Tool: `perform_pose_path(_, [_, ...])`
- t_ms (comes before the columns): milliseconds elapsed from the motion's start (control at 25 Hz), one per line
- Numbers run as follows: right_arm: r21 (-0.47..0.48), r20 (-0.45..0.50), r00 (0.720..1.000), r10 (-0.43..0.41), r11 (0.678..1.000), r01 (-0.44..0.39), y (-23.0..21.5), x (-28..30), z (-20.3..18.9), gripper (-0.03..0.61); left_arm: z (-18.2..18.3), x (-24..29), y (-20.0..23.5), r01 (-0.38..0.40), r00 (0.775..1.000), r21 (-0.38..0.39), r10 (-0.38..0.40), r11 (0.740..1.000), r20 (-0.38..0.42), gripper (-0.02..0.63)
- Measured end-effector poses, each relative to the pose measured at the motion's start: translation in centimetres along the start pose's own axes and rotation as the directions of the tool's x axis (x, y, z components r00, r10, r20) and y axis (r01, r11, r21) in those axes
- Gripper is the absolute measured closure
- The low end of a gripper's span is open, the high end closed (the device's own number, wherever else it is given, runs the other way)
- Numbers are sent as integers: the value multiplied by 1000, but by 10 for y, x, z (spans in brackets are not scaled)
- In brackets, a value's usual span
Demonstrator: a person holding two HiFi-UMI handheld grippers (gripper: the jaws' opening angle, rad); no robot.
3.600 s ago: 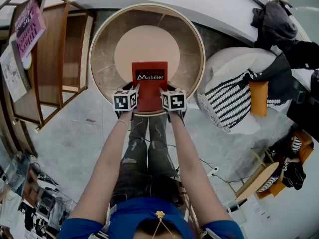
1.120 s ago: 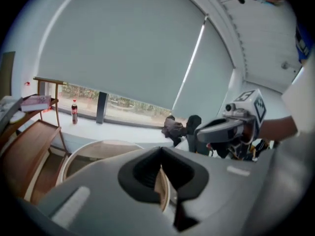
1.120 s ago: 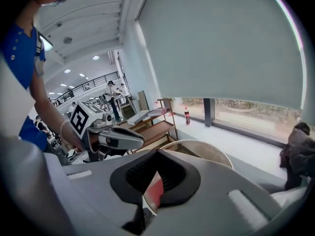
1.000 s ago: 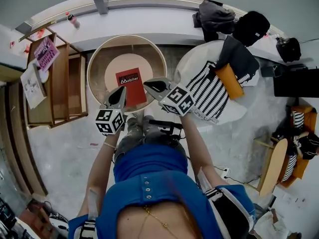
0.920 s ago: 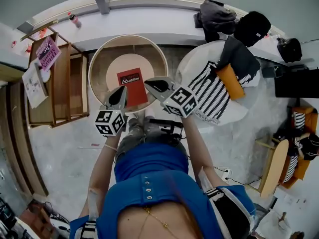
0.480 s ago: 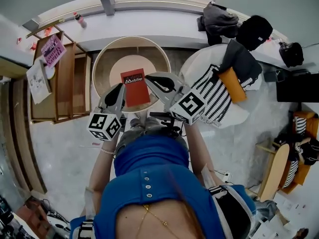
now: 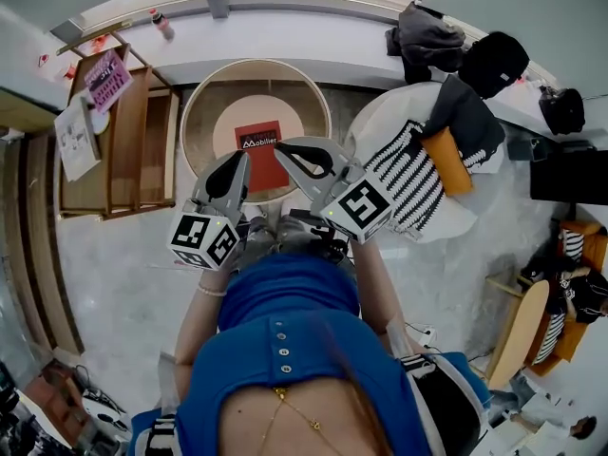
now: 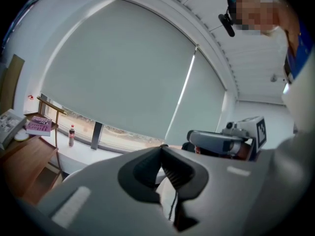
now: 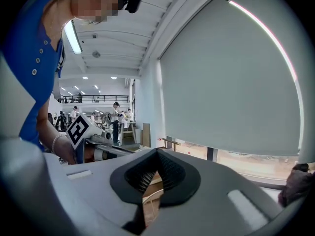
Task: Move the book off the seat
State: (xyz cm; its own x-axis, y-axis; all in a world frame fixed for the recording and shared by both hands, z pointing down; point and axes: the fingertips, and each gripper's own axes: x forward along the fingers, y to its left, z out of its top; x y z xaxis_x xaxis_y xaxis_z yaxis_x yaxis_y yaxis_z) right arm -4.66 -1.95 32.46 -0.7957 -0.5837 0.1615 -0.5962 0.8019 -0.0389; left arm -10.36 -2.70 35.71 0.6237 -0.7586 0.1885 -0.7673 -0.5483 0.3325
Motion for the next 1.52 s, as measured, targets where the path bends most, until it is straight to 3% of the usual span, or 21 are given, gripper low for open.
perform_pose_path(440, [-6, -2, 999, 35, 999, -35, 27, 3, 1, 578, 3, -17, -10, -5, 1000, 2, 5, 1000, 29, 612])
perform_pose_path(840, [59, 43, 999, -1, 998, -1, 25, -9, 3, 578, -1, -9, -25, 35, 999, -11, -35, 999, 23, 612])
perform_pose_path(1520, [73, 39, 999, 14, 997, -17, 14, 8, 4, 578, 10, -9, -8, -22, 999, -21, 23, 1000, 43, 612])
